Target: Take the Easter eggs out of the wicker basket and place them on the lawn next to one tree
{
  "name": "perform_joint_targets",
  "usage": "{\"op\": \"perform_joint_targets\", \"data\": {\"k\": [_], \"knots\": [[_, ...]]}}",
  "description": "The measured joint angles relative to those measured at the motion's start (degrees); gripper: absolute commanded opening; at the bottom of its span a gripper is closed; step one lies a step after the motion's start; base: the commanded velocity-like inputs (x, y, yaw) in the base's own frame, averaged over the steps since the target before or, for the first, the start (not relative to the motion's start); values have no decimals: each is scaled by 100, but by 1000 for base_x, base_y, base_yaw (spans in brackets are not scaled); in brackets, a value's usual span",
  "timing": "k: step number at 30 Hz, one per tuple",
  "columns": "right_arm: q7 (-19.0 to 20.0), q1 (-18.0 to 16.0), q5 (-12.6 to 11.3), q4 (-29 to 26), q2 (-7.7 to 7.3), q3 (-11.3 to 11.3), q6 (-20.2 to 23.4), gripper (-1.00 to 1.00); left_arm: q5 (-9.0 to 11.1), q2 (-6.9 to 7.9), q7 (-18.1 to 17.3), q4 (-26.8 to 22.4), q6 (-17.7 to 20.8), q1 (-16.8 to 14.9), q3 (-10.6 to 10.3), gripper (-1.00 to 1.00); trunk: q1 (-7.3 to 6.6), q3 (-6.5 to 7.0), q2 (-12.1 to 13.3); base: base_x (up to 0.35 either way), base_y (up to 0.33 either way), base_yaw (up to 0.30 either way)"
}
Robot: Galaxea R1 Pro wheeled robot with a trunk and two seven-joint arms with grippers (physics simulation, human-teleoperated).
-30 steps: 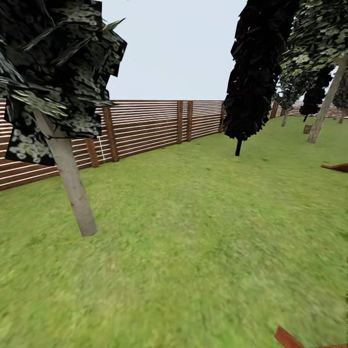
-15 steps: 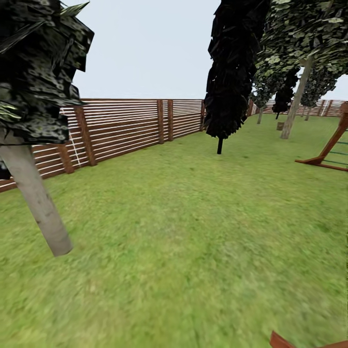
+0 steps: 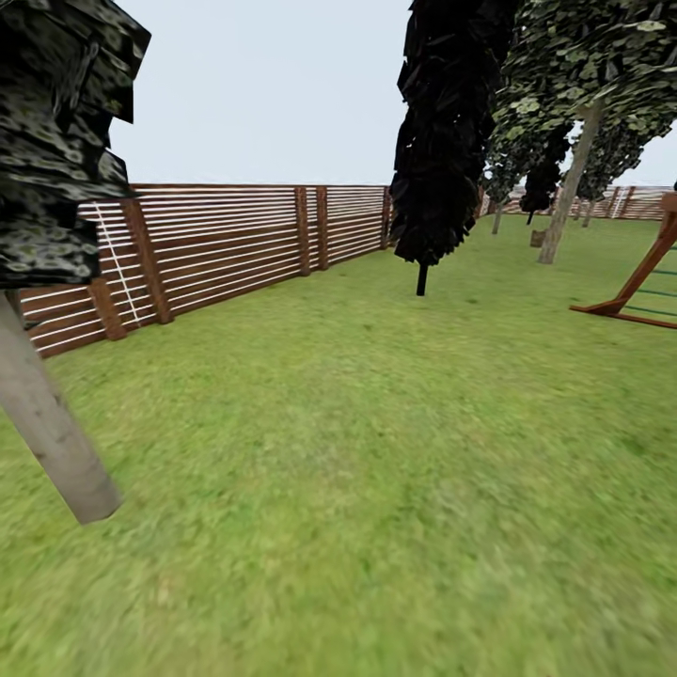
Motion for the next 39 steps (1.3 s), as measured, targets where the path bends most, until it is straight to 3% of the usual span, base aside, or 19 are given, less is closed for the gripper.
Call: {"op": "perform_joint_targets", "data": {"k": [12,39], "knots": [[-1,1,0,-1,-4,-8,-20,100,0,7,-18,-1,26,0,-8,100,0,-16,0,330,92,-24],[32,2,15,24,-3,7,-6,100,-4,6,-41,-2,28,0,-6,100,1,-15,0,285,222,-254]]}}
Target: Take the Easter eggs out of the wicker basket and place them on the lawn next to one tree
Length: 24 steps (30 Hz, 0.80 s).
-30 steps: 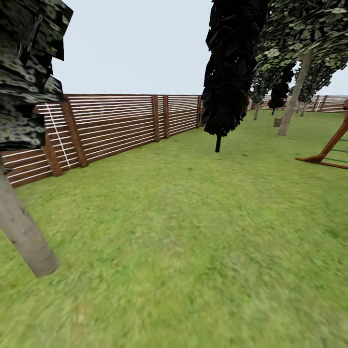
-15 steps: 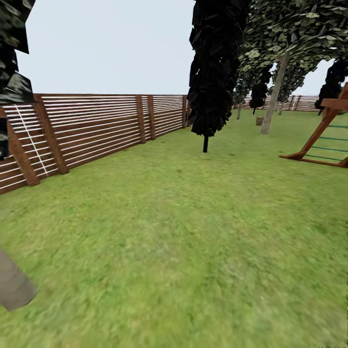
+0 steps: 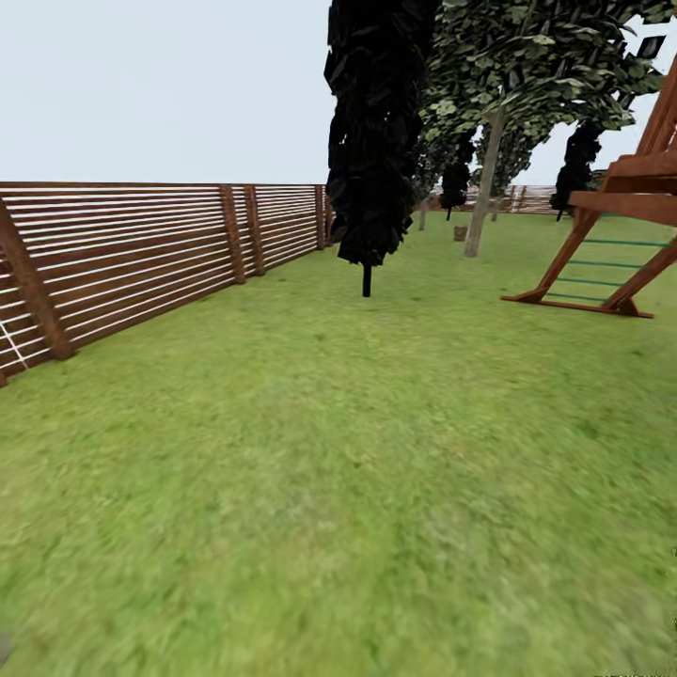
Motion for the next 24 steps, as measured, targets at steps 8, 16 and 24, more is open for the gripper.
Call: {"op": "perform_joint_targets", "data": {"k": [8,16,24], "knots": [[1,0,-8,-1,-6,-6,2,100,-5,-14,-1,0,0,0,0,100,0,0,0,265,239,-268],[-7,0,-16,-5,-7,-19,6,100,-3,-4,5,0,-8,0,2,100,0,0,0,266,239,-262],[-7,0,-16,0,-15,-25,6,100,-7,-11,-1,0,-9,0,2,100,0,0,0,266,239,-278]]}}
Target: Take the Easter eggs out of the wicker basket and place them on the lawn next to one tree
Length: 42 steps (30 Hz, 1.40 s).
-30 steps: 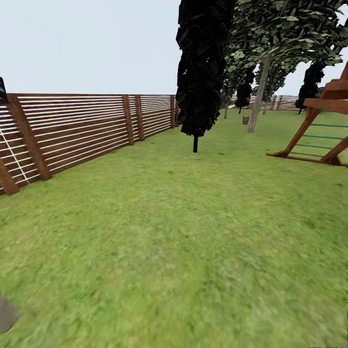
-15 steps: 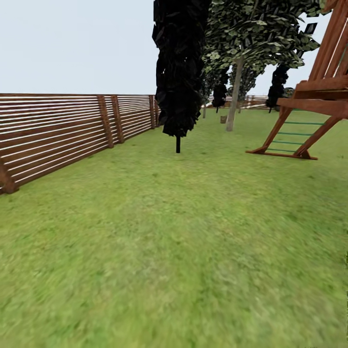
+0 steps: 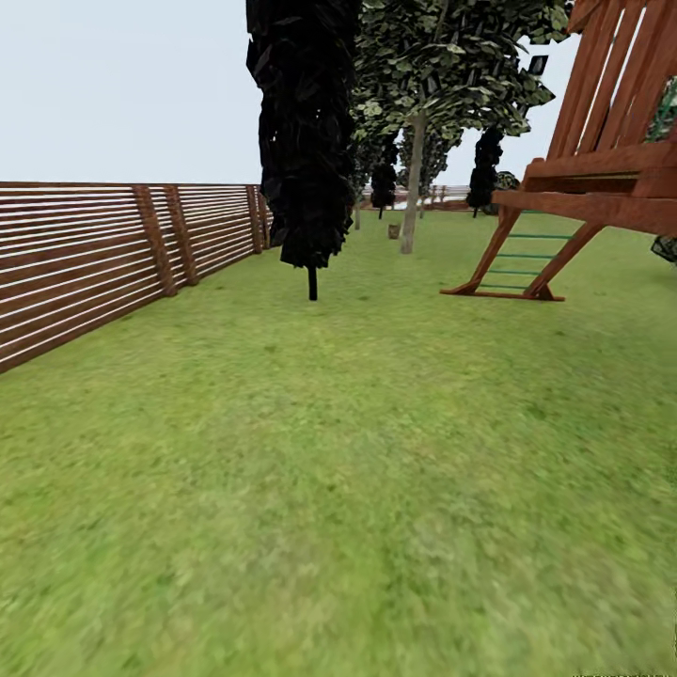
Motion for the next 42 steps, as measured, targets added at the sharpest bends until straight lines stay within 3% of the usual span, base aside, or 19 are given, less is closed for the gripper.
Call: {"op": "perform_joint_targets", "data": {"k": [11,25,42], "knots": [[-34,0,-14,-6,6,-7,5,100,4,-8,10,1,-23,0,6,100,-1,-16,0,296,160,-272],[-38,-2,-16,1,9,-10,4,100,5,-9,24,2,-27,0,0,100,-1,-136,0,333,0,-12],[-28,-2,-4,3,14,12,-2,100,5,-6,18,19,-4,0,-5,100,-1,-142,0,333,0,-91]]}}
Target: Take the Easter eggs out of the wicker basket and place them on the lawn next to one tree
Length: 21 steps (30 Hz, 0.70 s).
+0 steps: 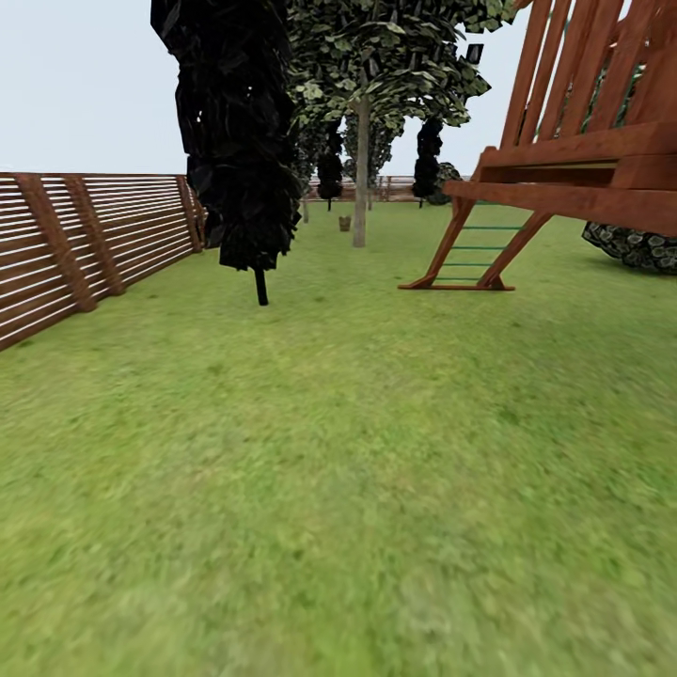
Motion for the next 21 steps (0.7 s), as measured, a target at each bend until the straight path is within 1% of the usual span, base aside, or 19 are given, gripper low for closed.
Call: {"op": "perform_joint_targets", "data": {"k": [12,21], "knots": [[22,0,28,9,-4,29,-40,100,-19,-13,-2,0,7,0,-31,100,0,12,0,333,0,-12],[24,0,30,9,4,34,-40,100,-29,-14,-1,0,20,0,-36,100,-197,179,360,333,0,-1]]}}
